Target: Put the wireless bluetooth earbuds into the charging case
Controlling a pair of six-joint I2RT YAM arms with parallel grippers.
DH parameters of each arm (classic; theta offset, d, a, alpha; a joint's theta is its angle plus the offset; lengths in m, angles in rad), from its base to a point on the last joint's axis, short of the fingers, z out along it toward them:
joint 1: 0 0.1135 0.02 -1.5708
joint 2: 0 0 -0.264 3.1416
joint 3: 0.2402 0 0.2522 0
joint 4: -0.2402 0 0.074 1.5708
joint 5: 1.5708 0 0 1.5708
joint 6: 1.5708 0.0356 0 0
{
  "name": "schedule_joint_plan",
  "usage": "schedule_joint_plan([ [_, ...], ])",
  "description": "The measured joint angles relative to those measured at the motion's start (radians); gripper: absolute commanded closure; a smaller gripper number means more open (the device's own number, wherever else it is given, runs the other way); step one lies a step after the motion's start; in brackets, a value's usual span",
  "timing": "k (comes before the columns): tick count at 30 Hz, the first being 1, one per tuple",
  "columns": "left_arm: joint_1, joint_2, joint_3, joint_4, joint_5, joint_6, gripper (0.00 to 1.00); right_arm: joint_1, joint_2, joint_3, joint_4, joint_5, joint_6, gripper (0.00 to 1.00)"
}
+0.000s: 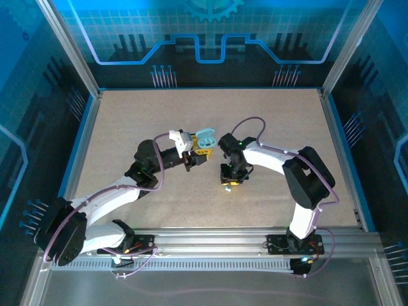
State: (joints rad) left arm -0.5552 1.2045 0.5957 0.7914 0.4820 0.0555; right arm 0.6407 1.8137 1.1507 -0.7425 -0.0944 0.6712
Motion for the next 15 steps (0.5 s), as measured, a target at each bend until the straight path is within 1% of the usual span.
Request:
schedule_joint_plan([
  [15, 0.006, -0.004, -0.010, 0.000, -0.008, 0.000, 0.65, 0.047, 0.063, 0.076, -0.085, 0.049, -0.018, 0.70],
])
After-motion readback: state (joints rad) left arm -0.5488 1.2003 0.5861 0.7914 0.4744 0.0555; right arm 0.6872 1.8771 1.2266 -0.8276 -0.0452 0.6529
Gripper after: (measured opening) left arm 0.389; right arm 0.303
